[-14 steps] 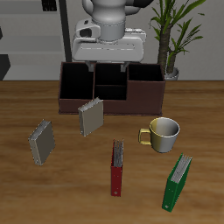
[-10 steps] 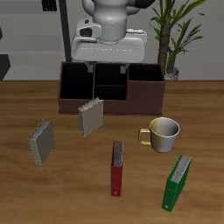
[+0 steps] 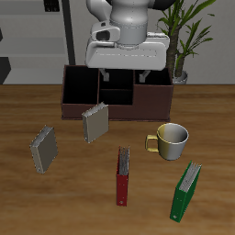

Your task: Place the red book into the back desk caddy's right compartment

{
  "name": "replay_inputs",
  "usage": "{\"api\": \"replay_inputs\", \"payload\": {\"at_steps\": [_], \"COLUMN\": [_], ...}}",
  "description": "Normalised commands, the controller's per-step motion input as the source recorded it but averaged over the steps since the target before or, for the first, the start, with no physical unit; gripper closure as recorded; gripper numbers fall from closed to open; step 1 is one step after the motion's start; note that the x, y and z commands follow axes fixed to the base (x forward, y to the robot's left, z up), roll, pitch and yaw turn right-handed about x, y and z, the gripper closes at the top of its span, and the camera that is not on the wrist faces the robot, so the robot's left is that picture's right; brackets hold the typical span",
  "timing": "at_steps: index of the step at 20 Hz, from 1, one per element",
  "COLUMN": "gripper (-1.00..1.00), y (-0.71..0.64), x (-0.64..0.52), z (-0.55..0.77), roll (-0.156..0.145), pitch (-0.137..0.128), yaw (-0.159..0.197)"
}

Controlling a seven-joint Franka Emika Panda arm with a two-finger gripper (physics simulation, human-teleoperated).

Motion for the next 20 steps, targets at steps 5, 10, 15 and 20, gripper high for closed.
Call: {"api": "replay_inputs", "payload": {"at_steps": [5,10,15,20], "gripper": [-1.0,-1.0,-1.0,-1.0], "y": [0.19,0.08,0.12,0.06], "x": [0.3,0.39,0.25,0.2], "z": [0.01,-0.18,-0.16,-0.31], "roll": [0.027,0.042,0.039,0.029], "pitch": [-0.019,-0.011,-0.005,0.006], "yaw": [-0.002,0.018,0.035,0.001]}}
